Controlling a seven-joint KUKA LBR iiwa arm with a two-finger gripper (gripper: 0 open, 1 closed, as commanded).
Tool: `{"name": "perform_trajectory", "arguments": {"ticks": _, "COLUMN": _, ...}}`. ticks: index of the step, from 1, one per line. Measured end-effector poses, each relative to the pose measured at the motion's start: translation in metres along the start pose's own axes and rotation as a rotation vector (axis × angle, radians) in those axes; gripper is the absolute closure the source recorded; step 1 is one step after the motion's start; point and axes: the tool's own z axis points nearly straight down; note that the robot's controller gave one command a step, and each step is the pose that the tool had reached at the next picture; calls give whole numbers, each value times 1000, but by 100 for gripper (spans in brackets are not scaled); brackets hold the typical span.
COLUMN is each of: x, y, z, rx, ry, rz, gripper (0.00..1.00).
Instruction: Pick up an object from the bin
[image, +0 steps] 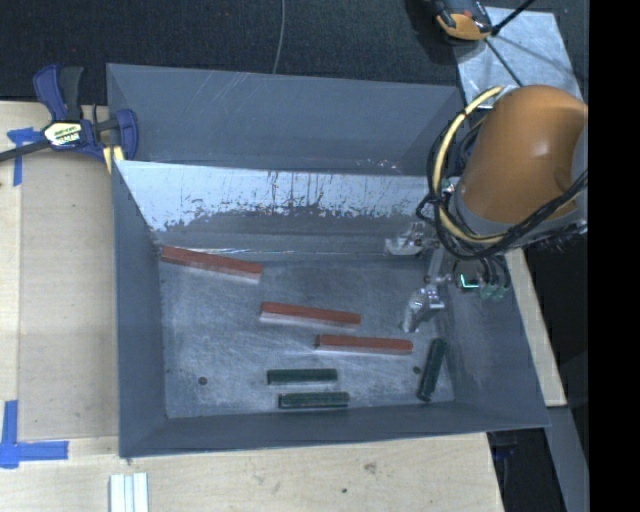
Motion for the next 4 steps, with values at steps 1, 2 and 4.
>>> {"name": "perform_trajectory", "arguments": {"ticks": 1, "x": -2, "y": 0, "z": -4, "rx": 0, "ry": -8, "rz": -1, "gripper": 0}}
{"name": "perform_trajectory", "arguments": {"ticks": 2, "x": 2, "y": -2, "z": 37, "rx": 0, "ry": -16, "rz": 16, "gripper": 0}}
{"name": "perform_trajectory", "arguments": {"ticks": 4, "x": -24, "y": -1, "z": 34, "rx": 0, "ry": 1, "rz": -90, "gripper": 0}}
